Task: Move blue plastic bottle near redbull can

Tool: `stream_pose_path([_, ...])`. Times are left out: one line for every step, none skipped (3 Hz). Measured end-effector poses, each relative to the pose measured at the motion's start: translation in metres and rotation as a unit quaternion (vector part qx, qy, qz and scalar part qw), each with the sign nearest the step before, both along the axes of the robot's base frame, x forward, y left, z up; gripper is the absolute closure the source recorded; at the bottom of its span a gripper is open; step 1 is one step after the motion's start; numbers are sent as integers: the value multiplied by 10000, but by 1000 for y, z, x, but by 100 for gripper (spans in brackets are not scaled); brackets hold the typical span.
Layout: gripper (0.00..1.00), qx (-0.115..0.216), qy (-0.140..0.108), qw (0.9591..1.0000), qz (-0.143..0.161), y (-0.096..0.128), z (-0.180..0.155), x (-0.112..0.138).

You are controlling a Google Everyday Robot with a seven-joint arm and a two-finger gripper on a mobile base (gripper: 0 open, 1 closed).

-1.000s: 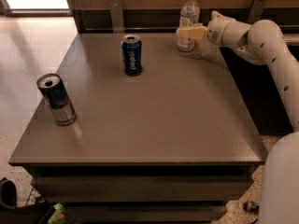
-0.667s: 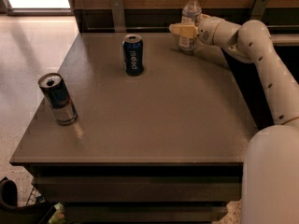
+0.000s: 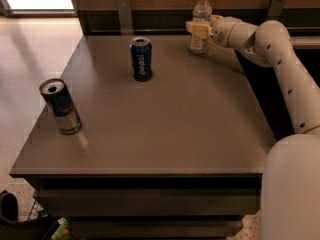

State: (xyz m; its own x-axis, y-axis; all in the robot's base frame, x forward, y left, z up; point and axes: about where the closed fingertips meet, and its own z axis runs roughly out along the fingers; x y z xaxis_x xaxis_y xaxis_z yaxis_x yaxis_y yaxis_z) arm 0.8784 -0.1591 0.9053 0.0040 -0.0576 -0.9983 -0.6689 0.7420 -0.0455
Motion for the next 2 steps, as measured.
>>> stream_pose_path([93,3,6,10000,23,4,-1,1])
stream_pose_path([100,5,10,10000,39,6,-1,1])
